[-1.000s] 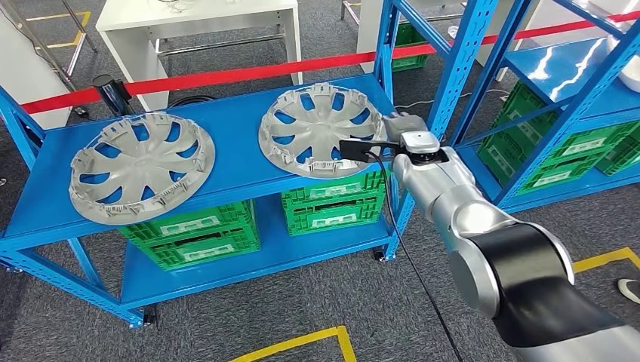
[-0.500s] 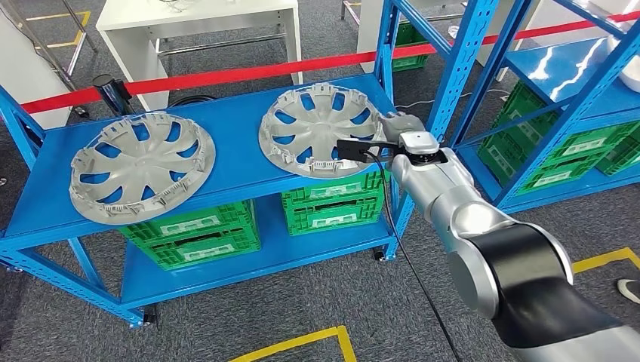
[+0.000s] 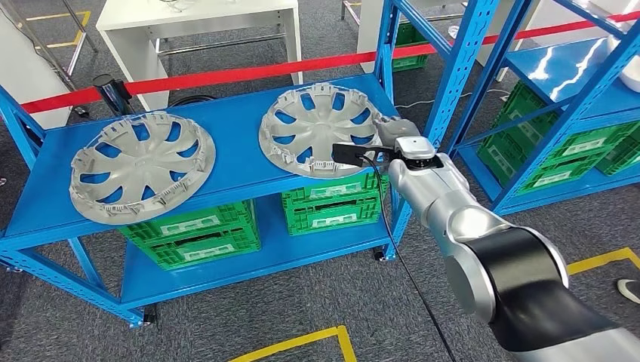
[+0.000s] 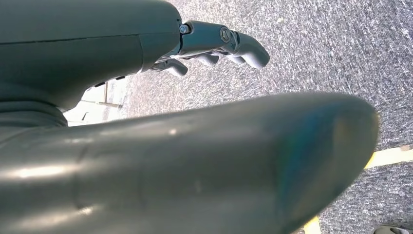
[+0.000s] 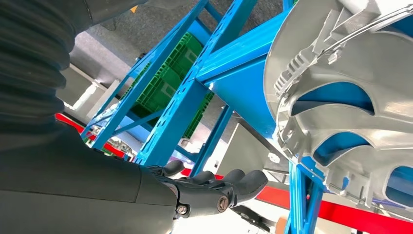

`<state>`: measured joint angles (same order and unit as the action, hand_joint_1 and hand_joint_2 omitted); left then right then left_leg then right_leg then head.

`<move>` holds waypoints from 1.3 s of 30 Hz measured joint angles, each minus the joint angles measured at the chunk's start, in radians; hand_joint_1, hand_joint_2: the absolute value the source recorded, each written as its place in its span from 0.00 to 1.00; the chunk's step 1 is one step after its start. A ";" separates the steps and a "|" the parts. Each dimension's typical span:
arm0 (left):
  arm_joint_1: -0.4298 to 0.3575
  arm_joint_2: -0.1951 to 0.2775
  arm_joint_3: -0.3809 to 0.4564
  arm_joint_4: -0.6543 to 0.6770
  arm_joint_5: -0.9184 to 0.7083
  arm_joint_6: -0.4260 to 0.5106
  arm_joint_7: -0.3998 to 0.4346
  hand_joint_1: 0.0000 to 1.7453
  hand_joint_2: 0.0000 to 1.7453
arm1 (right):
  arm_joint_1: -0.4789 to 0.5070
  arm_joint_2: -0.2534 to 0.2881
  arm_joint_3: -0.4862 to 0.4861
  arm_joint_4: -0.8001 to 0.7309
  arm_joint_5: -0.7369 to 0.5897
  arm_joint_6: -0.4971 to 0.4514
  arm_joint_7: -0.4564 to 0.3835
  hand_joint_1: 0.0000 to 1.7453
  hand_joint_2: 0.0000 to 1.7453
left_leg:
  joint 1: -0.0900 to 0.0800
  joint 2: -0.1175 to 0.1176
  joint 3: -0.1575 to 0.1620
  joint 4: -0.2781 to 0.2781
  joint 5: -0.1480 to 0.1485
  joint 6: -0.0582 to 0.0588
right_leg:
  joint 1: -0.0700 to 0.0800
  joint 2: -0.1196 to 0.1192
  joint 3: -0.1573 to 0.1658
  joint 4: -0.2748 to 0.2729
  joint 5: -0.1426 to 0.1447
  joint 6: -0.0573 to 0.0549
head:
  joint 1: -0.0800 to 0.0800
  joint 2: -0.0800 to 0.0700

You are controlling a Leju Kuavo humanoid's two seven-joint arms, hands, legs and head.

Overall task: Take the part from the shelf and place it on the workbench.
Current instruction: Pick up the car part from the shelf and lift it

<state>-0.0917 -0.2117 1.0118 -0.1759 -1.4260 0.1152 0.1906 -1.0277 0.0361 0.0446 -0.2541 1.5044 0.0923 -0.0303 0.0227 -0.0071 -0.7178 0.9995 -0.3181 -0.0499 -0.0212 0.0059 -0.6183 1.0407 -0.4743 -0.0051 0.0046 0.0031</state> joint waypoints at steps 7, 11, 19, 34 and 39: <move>-0.001 0.000 0.000 0.000 0.010 0.034 0.016 0.00 0.00 | 0.000 0.027 0.000 0.000 -0.004 -0.011 -0.003 0.00 1.00 | 0.000 0.000 0.000 0.000 0.000 0.000 | 0.000 0.000 0.000 0.000 0.000 0.000 | 0.000 0.000; 0.000 0.000 0.000 0.000 0.021 0.051 0.034 0.00 0.00 | 0.000 0.047 0.000 0.000 0.006 -0.011 -0.008 0.00 1.00 | 0.000 0.000 0.000 0.000 0.000 0.000 | 0.000 0.000 0.000 0.000 0.000 0.000 | 0.000 0.000; 0.000 -0.001 0.002 0.000 0.044 0.085 0.063 0.00 0.00 | 0.001 0.081 0.038 0.000 0.038 -0.008 -0.078 0.00 1.00 | 0.000 0.000 -0.001 0.000 0.000 0.000 | 0.000 0.000 -0.001 0.000 0.000 0.001 | 0.000 0.000; 0.000 -0.002 0.007 0.000 0.052 0.097 0.073 0.00 0.00 | 0.011 0.111 0.082 0.000 0.045 -0.007 -0.114 0.00 1.00 | 0.000 0.000 -0.001 0.000 0.000 0.000 | 0.000 -0.001 -0.001 0.000 0.000 0.001 | 0.000 0.000; 0.000 -0.002 0.010 0.000 0.053 0.102 0.076 0.00 0.00 | 0.012 0.124 0.093 0.000 0.047 -0.006 -0.123 0.00 1.00 | 0.000 0.000 -0.001 0.000 0.000 0.000 | 0.000 -0.001 -0.001 0.000 0.000 0.001 | 0.000 0.000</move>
<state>-0.0913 -0.2136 1.0216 -0.1759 -1.3731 0.2173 0.2664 -1.0159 0.1597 0.1374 -0.2541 1.5510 0.0858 -0.1534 0.0227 -0.0073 -0.7189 0.9996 -0.3178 -0.0497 -0.0211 0.0049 -0.6192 1.0407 -0.4747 -0.0045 0.0047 0.0031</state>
